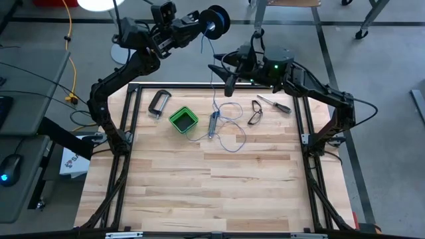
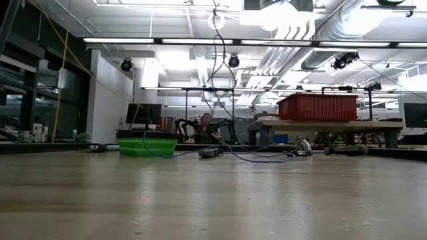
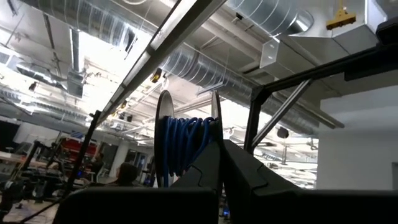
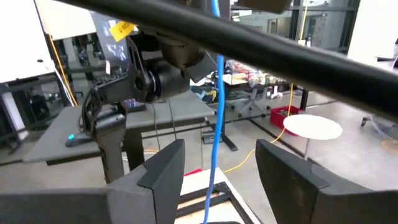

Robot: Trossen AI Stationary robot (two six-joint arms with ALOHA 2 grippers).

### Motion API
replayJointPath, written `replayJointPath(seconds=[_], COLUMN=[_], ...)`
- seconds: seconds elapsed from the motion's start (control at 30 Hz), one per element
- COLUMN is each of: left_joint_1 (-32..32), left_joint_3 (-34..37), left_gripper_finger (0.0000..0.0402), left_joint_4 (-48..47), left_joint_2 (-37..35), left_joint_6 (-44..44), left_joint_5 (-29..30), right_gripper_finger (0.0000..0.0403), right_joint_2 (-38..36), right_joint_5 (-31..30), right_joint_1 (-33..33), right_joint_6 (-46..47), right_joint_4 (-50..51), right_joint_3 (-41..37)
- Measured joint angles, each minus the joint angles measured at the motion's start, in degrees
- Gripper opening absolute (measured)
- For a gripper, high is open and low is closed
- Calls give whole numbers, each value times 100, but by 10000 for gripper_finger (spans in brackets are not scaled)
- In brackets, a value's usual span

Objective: Coil cords
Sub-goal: Coil the blue wire onto the spool

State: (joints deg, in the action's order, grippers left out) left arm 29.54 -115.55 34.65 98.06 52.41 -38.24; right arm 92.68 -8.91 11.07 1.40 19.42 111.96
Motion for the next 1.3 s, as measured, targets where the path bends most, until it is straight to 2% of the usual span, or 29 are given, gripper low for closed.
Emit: replayJointPath(seconds=[0.23, 1.3], left_joint_1=[2, 0], left_joint_3=[0, 0], left_gripper_finger=[0, 0], left_joint_4=[278, 278], left_joint_2=[2, -15], left_joint_6=[4, 152], left_joint_5=[41, 28], right_gripper_finger=[192, 192], right_joint_2=[0, -2], right_joint_5=[2, 1], right_joint_1=[9, 20], right_joint_6=[75, 161], right_joint_4=[-1, -4], right_joint_3=[0, 0])
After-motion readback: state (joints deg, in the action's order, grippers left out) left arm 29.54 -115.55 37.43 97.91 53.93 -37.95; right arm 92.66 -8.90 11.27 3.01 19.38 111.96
